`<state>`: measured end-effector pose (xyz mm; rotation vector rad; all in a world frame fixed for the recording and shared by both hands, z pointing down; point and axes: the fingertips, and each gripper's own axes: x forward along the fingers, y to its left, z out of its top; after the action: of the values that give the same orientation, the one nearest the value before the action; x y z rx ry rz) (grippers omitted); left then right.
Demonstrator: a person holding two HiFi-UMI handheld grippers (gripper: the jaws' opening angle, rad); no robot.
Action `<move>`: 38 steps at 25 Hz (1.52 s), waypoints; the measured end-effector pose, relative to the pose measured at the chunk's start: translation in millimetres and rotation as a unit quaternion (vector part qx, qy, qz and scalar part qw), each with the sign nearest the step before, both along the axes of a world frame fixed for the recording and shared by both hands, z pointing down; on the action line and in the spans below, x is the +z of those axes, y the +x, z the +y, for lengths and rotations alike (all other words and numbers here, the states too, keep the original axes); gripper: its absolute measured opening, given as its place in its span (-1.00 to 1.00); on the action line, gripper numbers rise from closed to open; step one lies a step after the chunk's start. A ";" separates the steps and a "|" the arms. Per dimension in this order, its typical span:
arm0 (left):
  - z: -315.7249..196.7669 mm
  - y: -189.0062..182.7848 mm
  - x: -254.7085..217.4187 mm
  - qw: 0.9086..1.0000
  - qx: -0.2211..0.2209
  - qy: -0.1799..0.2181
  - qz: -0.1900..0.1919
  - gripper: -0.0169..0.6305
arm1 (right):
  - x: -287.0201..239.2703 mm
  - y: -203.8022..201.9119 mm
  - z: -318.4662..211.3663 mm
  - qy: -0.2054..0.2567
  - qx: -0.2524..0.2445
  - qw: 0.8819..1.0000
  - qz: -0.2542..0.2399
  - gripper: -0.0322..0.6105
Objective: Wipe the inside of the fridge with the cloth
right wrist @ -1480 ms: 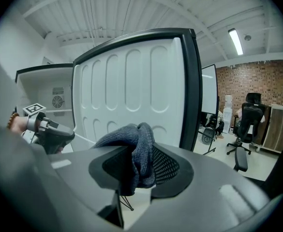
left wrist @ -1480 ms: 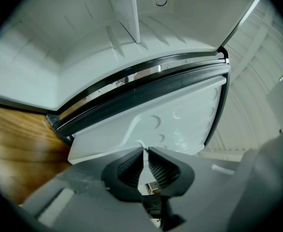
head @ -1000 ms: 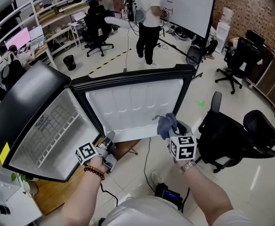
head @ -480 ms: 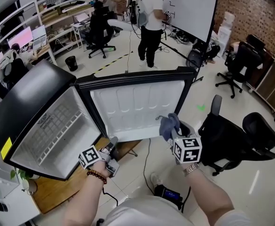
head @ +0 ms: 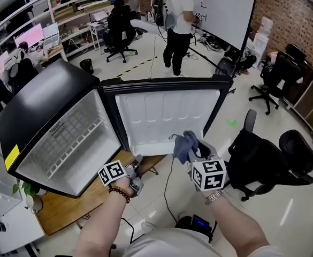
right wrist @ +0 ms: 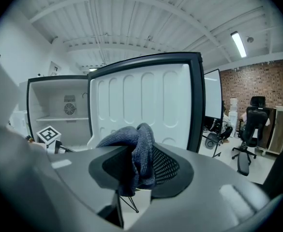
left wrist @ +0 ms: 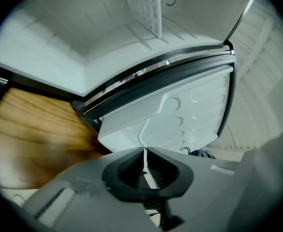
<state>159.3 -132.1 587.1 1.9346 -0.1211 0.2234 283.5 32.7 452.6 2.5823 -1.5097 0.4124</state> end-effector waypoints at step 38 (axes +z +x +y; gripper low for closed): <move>139.4 -188.4 -219.9 0.809 -0.250 0.511 -0.151 -0.93 | -86.9 -198.5 -17.6 0.078 -0.455 0.887 -0.004 -0.53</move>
<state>-29.1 7.3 367.2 2.8116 -1.1561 0.1046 85.0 15.1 365.7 1.6310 -2.5676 0.1754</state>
